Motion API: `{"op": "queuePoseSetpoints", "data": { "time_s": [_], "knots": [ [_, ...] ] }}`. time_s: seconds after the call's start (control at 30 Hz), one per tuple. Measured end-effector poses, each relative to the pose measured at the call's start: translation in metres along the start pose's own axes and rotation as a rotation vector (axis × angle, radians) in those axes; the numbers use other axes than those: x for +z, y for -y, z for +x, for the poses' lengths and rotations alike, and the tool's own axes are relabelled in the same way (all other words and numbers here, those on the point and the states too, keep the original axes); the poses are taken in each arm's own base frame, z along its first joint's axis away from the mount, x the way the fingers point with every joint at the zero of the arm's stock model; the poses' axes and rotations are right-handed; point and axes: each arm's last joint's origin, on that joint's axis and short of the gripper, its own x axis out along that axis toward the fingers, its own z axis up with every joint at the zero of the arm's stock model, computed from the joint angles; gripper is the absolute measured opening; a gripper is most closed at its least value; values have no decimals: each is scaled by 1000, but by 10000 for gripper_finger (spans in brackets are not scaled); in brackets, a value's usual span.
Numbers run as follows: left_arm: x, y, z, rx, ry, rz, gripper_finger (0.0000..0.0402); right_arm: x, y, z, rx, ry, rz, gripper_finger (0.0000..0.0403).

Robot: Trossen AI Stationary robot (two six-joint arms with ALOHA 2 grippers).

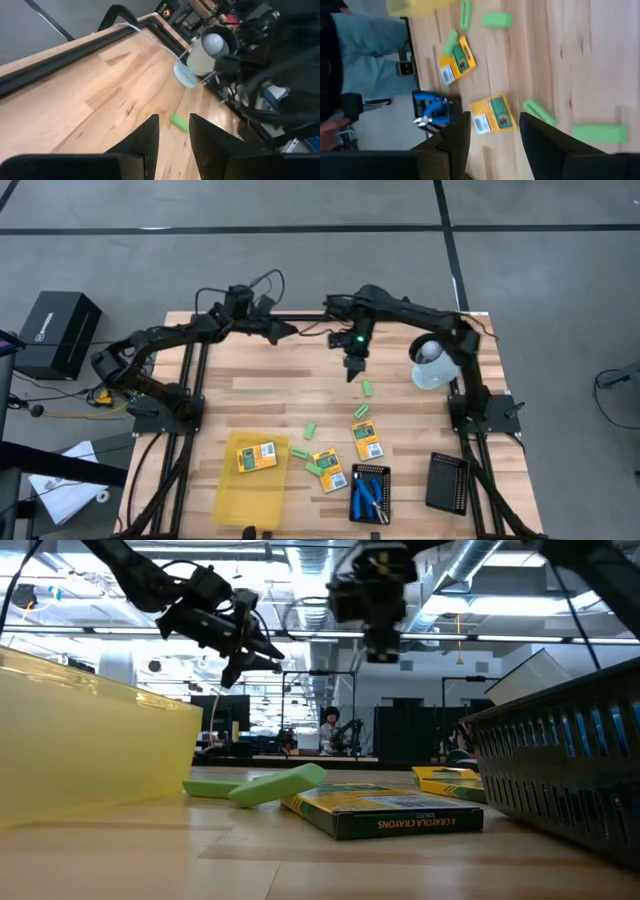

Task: Pick & Place School Supplies
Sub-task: Put the yellow crayon box into the yellow bin

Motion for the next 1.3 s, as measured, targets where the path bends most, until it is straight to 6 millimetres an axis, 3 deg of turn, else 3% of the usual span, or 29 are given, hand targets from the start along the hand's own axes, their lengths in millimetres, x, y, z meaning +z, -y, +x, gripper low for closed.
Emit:
{"op": "queuePoseSetpoints", "data": {
  "time_s": [0.13, 0.23, 0.43, 0.6, 0.93, 1.3],
  "knots": [
    [-1, 9, 6, 13, 46, 4, 102, -43, 2, 14, -3, 0, 34, 160],
    [1, 14, 8, 21, 96, 0, 102, -71, 8, 36, -12, 36, 63, 160],
    [0, 19, 11, 62, 125, -33, 102, -104, 20, 69, -17, 82, 74, 160],
    [-12, 20, 26, 63, 74, -77, 101, -110, 28, 82, -15, 77, 17, 156],
    [-45, 28, 61, 90, -40, -130, 101, -104, 31, 85, -26, 131, -112, 148],
    [-49, 28, 64, 122, -33, -153, 101, -125, 47, 114, 18, 126, -82, 141]
  ]
}}
